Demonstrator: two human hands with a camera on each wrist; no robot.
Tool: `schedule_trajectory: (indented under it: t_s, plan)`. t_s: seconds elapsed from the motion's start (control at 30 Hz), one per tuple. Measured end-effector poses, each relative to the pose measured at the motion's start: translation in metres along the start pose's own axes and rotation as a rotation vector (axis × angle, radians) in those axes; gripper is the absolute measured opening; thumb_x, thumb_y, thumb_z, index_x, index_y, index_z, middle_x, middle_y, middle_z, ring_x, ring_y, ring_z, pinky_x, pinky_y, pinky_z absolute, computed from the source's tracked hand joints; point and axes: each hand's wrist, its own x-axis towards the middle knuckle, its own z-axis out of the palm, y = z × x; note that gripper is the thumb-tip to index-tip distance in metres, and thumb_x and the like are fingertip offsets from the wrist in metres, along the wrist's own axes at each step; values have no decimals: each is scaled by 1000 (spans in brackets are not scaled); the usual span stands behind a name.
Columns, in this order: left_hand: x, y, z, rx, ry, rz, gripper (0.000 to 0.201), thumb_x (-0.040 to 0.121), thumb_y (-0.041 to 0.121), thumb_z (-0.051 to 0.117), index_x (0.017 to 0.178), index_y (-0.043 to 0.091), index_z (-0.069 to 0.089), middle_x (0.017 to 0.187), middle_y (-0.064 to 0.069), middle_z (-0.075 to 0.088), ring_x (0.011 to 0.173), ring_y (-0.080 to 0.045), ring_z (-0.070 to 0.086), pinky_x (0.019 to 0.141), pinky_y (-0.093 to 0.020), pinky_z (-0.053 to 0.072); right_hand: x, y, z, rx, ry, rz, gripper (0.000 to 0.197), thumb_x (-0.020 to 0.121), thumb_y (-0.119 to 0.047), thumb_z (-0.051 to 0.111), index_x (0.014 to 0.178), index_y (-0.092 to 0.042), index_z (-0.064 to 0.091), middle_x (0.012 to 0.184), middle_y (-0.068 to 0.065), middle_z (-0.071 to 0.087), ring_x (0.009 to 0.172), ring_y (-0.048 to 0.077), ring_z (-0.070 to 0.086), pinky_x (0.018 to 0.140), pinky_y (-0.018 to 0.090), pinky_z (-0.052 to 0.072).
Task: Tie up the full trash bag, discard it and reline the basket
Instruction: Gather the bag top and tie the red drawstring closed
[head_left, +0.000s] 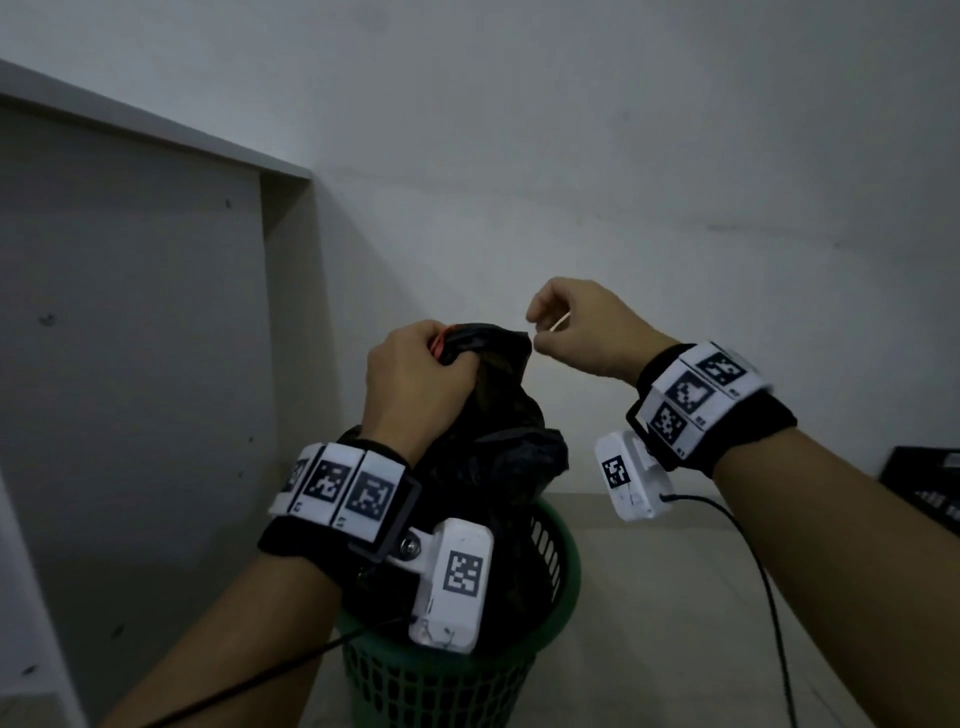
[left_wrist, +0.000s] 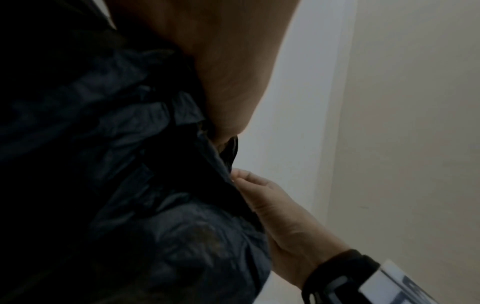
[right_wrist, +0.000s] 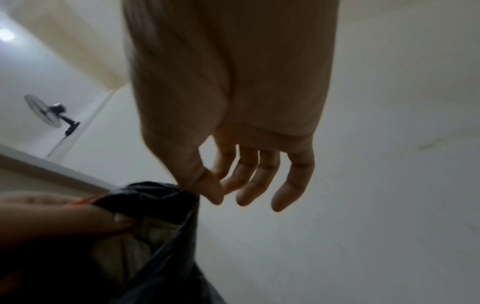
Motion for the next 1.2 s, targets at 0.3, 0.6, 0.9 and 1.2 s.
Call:
schedule_trajectory:
  t_s: [0.3,0.6,0.9,1.2]
  plan:
    - [3,4,-1,-25,60,-101,17,73,33,63,69,17,65,61,2,63,66,-20,63,61,-29,50,-15,-10,30,399,-49,173,21,82,-20,78,86,-7,62,77,7,69,71,20,71,66,33,59]
    - [5,-3,-5,-96,15,-140,21,67,38,58,64,17,61,61,0,65,67,-25,67,64,-39,56,-15,-3,35,537,-102,273,29,78,-22,82,95,-8,63,88,9,70,78,19,69,62,30,57]
    - [7,-11,-7,-42,14,-140,20,78,31,60,66,14,60,62,-1,62,68,-25,64,63,-36,52,-16,-3,10,517,-15,149,9,90,-9,67,90,-14,74,81,6,73,73,12,69,72,26,49]
    - [2,-4,-7,6,-55,-137,7,76,33,67,78,27,65,72,9,65,77,-16,66,60,-24,44,-2,-20,-24,695,218,249,13,88,-9,64,95,-2,73,81,8,71,62,17,64,63,28,56]
